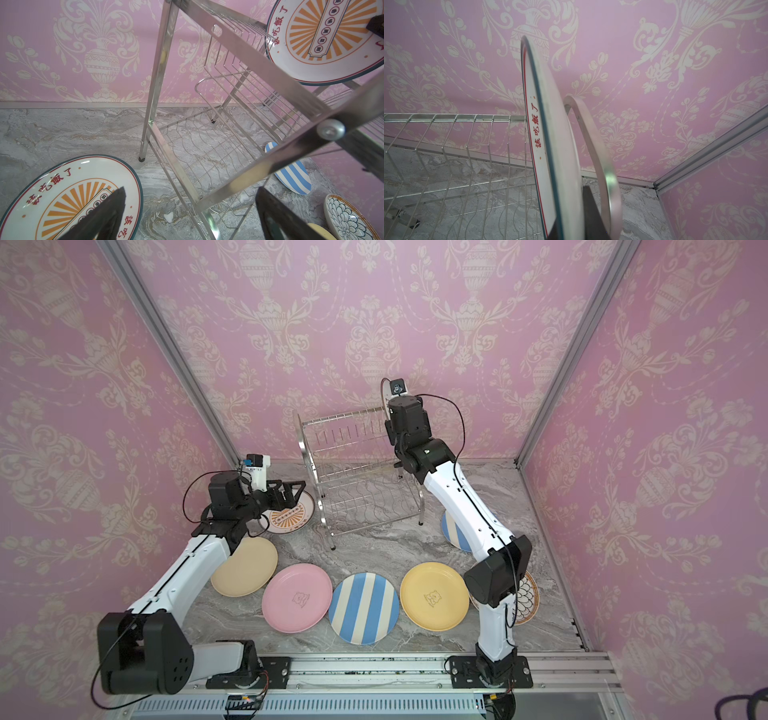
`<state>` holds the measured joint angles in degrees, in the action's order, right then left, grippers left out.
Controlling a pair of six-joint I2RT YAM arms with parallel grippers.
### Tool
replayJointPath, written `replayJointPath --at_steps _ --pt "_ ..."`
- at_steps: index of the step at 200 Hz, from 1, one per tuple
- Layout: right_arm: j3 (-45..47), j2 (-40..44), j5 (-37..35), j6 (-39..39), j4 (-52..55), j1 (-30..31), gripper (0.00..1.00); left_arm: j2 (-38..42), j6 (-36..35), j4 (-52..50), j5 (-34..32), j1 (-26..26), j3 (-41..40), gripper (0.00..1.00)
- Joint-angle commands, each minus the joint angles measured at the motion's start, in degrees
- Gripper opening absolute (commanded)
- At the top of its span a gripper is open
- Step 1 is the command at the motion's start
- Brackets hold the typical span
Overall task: Load plates into a dish rack
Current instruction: Place the plate on the dish rack.
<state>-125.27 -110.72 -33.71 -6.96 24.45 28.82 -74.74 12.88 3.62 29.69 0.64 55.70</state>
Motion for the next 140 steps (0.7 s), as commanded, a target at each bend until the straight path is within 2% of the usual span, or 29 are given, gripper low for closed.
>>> replayJointPath --at_steps 1,80,140 --pt "0.5 2.7 -1.2 1.2 -2.9 -0.1 0.00 0.1 -1.4 0.7 0.2 0.5 1.5 0.99" --pt "2.5 1.4 -7.4 -0.5 -5.5 1.3 0.00 0.1 -1.7 0.4 0.5 0.4 1.5 0.99" --pt "5.8 2.1 -5.2 0.7 -4.6 0.1 0.00 0.3 -2.6 -0.4 0.4 0.4 1.5 0.99"
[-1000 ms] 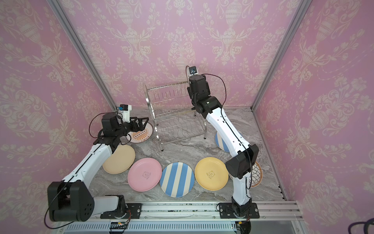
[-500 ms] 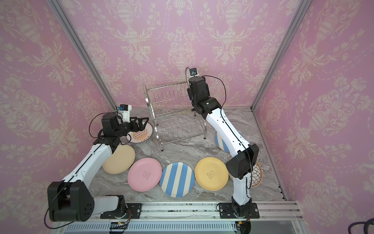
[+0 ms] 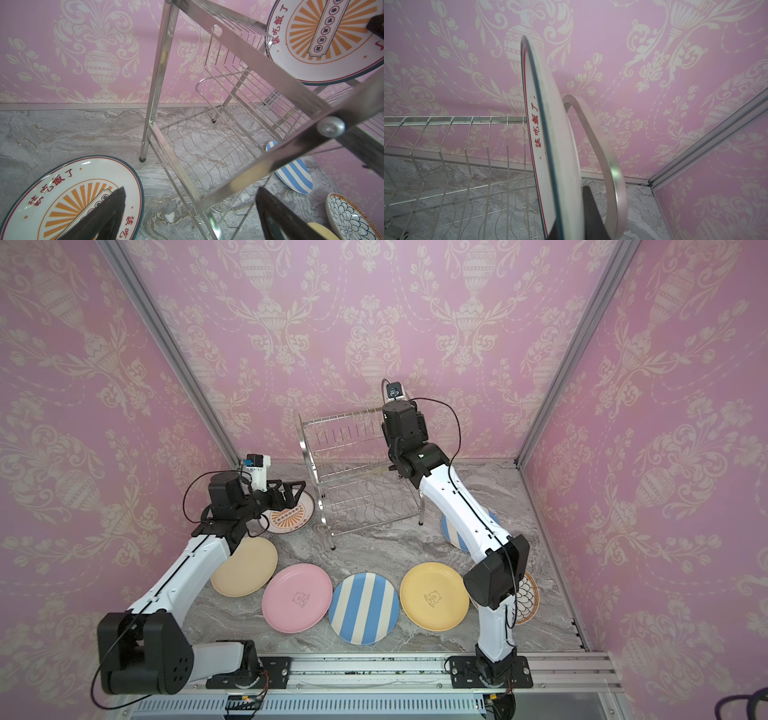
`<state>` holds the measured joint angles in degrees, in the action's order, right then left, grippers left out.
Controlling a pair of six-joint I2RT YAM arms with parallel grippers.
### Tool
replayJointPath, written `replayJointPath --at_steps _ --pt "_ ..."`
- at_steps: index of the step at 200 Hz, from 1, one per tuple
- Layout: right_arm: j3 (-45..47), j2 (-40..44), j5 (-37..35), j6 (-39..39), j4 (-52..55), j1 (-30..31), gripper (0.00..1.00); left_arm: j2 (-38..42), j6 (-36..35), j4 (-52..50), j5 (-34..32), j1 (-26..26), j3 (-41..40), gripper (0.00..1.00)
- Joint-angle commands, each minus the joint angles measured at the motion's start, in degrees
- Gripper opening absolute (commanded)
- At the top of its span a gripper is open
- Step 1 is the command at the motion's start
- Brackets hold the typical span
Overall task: Load plates into a dish rack
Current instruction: Place the plate on the dish rack.
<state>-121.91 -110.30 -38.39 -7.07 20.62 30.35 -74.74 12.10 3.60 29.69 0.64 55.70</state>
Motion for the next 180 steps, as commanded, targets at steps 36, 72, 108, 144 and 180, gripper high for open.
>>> replayJointPath --at_steps 36,72,108,144,180 --pt "4.4 2.9 3.4 3.5 -0.9 -3.2 0.02 0.5 -1.8 -0.5 0.5 0.4 1.8 0.99" --pt "2.8 2.0 3.4 1.6 -0.4 -3.7 0.10 0.7 -1.8 -0.8 0.4 0.4 1.9 0.99" --pt "0.7 1.3 4.1 -0.1 -0.8 -4.0 0.24 1.1 -1.7 -0.9 0.4 0.4 1.9 0.99" --pt "-1.3 0.7 4.6 -0.6 0.4 -4.2 0.28 2.0 -2.0 -1.2 0.1 0.5 1.8 0.99" --pt "-1.9 0.9 5.0 -1.1 0.6 -4.1 0.37 2.2 -1.9 -1.2 0.2 0.4 1.6 0.99"
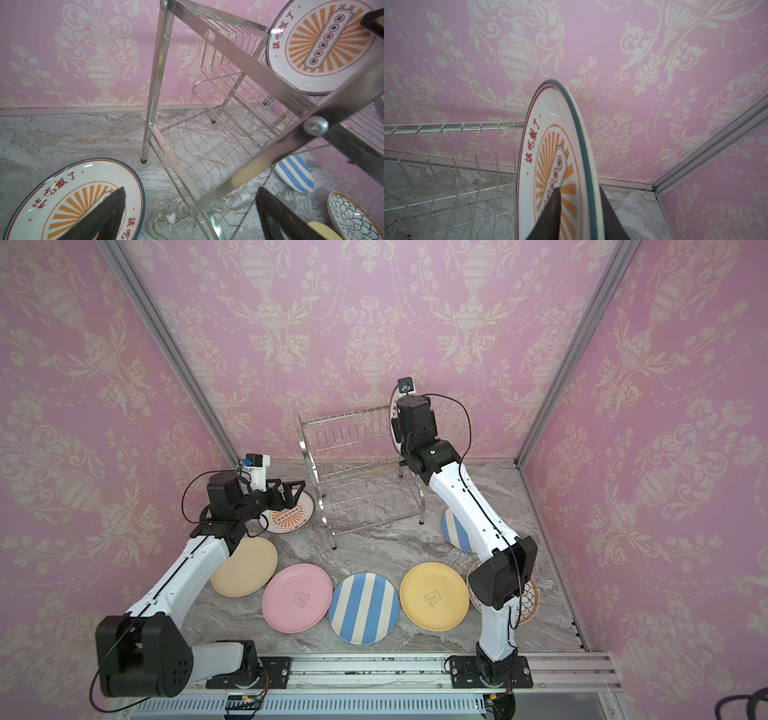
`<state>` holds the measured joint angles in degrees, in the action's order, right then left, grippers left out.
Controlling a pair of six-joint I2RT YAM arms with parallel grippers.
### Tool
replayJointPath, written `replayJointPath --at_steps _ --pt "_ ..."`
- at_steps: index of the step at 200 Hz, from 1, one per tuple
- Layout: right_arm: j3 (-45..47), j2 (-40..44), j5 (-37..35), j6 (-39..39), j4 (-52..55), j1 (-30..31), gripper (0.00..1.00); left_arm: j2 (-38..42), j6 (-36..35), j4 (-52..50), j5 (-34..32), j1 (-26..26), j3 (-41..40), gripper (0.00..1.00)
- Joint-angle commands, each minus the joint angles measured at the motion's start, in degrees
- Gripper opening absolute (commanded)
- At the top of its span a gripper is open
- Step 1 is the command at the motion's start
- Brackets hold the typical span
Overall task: Load plates into a dish rack
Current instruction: Place the plate on the dish rack.
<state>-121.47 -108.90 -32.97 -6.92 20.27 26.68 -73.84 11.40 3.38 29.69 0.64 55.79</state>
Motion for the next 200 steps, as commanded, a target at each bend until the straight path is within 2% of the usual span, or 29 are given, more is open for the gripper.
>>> replayJointPath --at_steps 1,11,38,67,128,143,173,200 --pt "-2.5 -0.5 -0.4 -1.2 1.0 -0.4 0.38 1.3 -1.1 -0.9 0.2 0.5 1.6 0.99" --pt "-3.5 -0.7 -0.5 -1.7 1.5 -0.2 0.43 1.4 -1.1 -0.9 0.3 0.4 1.6 0.99" --pt "-5.3 -0.1 -1.4 -3.8 1.8 0.2 0.45 1.6 -1.1 -0.7 0.4 0.4 1.7 0.99" --pt "-5.4 1.9 -2.5 -4.7 2.1 0.5 0.56 2.1 -1.2 -1.2 -0.4 0.4 1.8 0.99" --pt "4.3 14.6 -1.3 -0.3 4.9 0.5 0.65 3.2 -1.6 -5.6 -5.3 0.4 3.6 0.99" --pt "6.4 18.8 0.9 2.4 9.7 0.6 0.67 4.0 -1.4 -6.9 -6.1 0.5 3.3 0.99" --pt "10.1 25.8 10.4 8.3 24.3 0.9 0.71 5.7 -0.5 -10.7 -6.6 0.3 2.5 0.99" --pt "20.9 33.8 16.1 14.4 28.9 1.7 0.72 8.5 0.1 -14.0 -6.8 0.4 1.7 0.99"
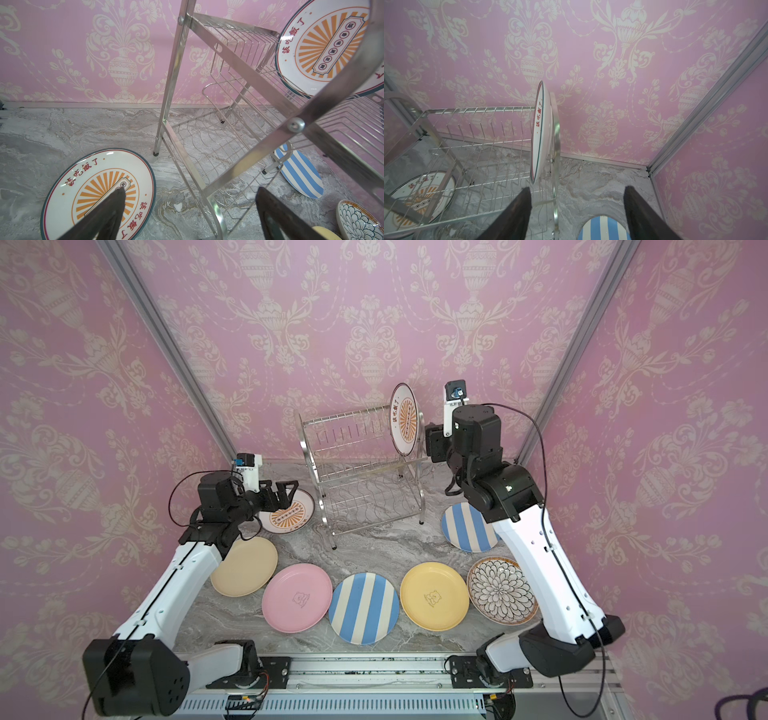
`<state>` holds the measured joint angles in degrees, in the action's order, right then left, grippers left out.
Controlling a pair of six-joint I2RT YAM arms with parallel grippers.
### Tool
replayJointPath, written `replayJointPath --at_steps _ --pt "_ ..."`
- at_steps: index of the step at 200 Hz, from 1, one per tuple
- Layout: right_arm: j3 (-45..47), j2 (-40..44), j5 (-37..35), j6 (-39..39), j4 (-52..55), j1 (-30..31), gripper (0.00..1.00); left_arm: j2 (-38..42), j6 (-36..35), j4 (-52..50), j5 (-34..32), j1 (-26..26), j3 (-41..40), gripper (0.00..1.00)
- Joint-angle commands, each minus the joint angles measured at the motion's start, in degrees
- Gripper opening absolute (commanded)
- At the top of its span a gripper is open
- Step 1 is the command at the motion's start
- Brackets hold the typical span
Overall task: Load plates into a dish rack
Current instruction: Place the plate on the dish rack, then pick up the plate from the bottom-center of the table.
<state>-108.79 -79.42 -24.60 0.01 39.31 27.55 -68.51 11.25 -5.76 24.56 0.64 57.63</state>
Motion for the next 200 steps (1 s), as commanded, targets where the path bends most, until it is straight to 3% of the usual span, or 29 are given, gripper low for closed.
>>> replayJointPath --at_steps 1,35,82,146,200 --pt "8.7 4.7 8.0 7.7 9.9 0.8 0.72 3.2 0.2 -5.0 -1.8 0.4 -0.1 0.99" --pt "20.9 12.8 15.6 15.0 12.4 1.0 0.73 4.3 1.9 -7.8 -0.9 0.0 -0.8 0.99" --pt "36.6 15.9 24.2 24.4 15.4 1.3 0.74 6.8 2.3 -12.0 -1.7 -3.5 -4.4 0.99" --pt "54.7 21.2 17.7 48.2 17.3 -1.8 0.74 9.5 7.5 -7.9 -1.2 -12.6 -13.6 0.99" --pt "70.5 32.3 16.8 63.1 14.6 -4.4 0.75 13.4 11.8 -2.0 0.1 -14.0 -24.0 0.99"
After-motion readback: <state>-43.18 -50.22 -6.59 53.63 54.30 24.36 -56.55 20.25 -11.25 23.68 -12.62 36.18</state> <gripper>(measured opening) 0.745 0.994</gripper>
